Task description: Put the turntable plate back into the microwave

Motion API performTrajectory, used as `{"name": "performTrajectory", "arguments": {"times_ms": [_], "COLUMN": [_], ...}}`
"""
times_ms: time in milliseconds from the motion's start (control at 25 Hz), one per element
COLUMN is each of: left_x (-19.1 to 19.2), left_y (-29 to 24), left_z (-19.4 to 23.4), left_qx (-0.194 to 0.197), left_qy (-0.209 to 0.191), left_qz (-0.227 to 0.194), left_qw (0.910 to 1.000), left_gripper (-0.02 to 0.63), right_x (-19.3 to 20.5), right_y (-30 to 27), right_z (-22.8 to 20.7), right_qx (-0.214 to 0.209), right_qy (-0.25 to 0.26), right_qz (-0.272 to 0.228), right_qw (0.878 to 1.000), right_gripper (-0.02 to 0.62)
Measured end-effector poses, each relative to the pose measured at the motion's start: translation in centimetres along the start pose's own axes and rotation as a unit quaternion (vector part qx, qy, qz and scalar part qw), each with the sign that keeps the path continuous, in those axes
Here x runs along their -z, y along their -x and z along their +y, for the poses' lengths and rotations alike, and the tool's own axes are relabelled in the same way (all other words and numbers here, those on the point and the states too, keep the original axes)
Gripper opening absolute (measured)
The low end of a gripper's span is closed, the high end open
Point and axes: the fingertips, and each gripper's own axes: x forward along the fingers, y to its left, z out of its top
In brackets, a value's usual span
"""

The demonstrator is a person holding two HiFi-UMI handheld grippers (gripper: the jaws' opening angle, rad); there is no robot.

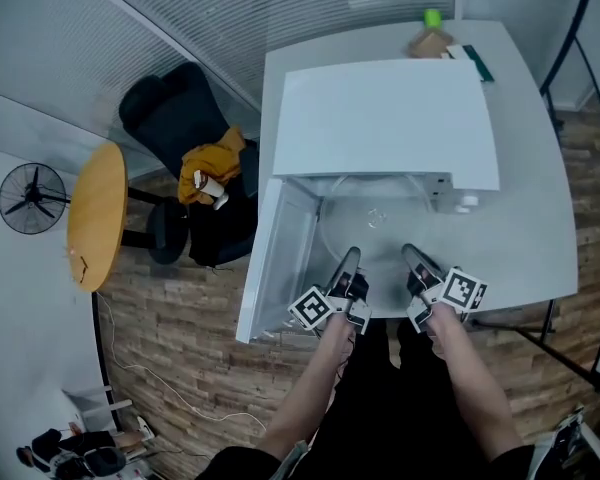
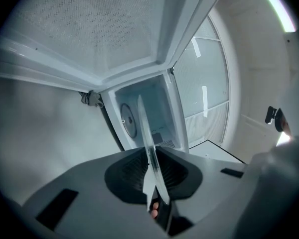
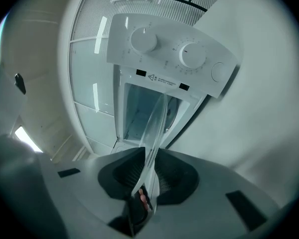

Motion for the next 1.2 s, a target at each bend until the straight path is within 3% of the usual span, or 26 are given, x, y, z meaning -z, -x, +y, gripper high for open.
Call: {"name": "performTrajectory", "arguments": {"times_ms": [240, 640, 1200], "left_x": [-1.6, -4.3, -6.8], "left_y": [-1.5, -4.6, -8.9], "left_z": [1.4, 3.0, 3.9], "left_qx": [0.011, 0.016, 0.034], "left_qy": [-0.006, -0.013, 0.019], "left_qz": [0.001, 0.002, -0.034], "left_qw": [0.9999, 0.9998, 0.9987], "left_gripper": [0.04, 0.041, 0.037], "right_x": [-1.0, -2.7, -6.1], "right_y": [-2.0, -5.1, -8.7], "right_z": [-0.7, -2.2, -3.0], "right_qx": [0.015, 0.052, 0.045], "right_qy": [0.032, 0.009, 0.02], "right_qz": [-0.033, -0.1, -0.14], "right_qw": [0.999, 0.994, 0.989], "right_gripper": [0.074, 0.075, 0.077]}}
